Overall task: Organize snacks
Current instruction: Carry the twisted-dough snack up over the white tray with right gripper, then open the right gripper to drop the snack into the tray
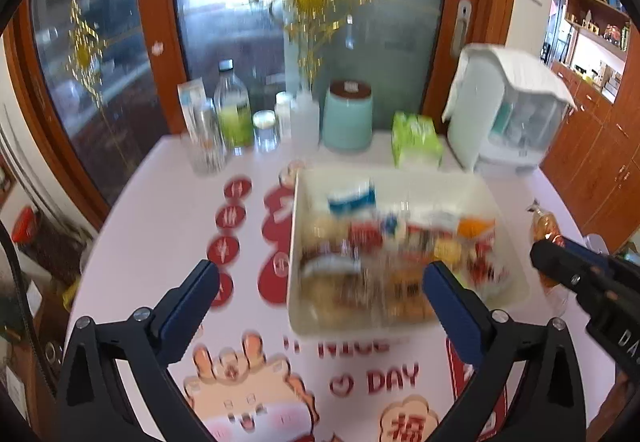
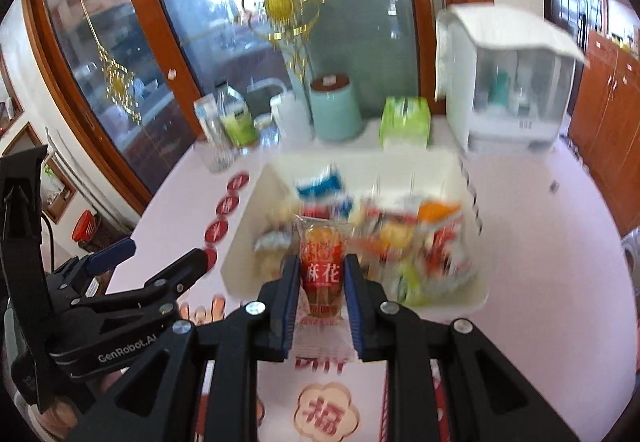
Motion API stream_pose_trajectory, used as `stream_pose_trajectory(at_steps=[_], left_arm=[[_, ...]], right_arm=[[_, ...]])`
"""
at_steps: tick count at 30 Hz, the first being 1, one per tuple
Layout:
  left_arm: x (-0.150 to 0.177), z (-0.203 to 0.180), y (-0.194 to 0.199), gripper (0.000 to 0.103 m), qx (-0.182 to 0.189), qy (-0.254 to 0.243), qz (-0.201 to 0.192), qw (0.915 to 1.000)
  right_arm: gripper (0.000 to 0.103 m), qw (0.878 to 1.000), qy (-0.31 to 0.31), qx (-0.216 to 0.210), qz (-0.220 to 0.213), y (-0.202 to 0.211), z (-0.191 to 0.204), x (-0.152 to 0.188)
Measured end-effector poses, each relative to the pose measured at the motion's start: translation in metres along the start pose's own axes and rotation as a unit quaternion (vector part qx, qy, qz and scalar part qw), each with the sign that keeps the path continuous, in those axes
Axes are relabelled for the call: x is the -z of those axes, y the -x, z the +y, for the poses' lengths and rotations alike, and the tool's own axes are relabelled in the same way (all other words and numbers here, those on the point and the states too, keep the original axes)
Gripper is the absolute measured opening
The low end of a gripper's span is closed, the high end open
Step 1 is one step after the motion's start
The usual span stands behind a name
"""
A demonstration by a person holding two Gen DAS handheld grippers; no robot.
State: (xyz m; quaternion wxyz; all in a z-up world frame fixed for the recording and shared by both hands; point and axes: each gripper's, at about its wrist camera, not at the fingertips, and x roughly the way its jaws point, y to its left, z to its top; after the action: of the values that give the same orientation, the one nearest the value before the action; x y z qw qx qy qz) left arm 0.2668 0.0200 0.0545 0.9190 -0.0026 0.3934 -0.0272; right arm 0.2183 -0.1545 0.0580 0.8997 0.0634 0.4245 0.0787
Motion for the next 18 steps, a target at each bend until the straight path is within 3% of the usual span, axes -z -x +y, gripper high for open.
stream_pose_trajectory(at_steps=[8, 18], left_arm=[[-0.053, -0.006, -0.011, 0.102, -0.007, -0.001, -0.02, 0.9998], [-0.061, -0.008, -0.065, 0.102, -0.019, -0.003, 0.022, 0.9996]], right_arm=[[0.022, 1.0, -0.003, 0.004, -0.03, -0.002, -0.009, -0.069], [0.022, 1.0, -0.018, 0.013, 0.001, -0.061, -0.025, -0.094]])
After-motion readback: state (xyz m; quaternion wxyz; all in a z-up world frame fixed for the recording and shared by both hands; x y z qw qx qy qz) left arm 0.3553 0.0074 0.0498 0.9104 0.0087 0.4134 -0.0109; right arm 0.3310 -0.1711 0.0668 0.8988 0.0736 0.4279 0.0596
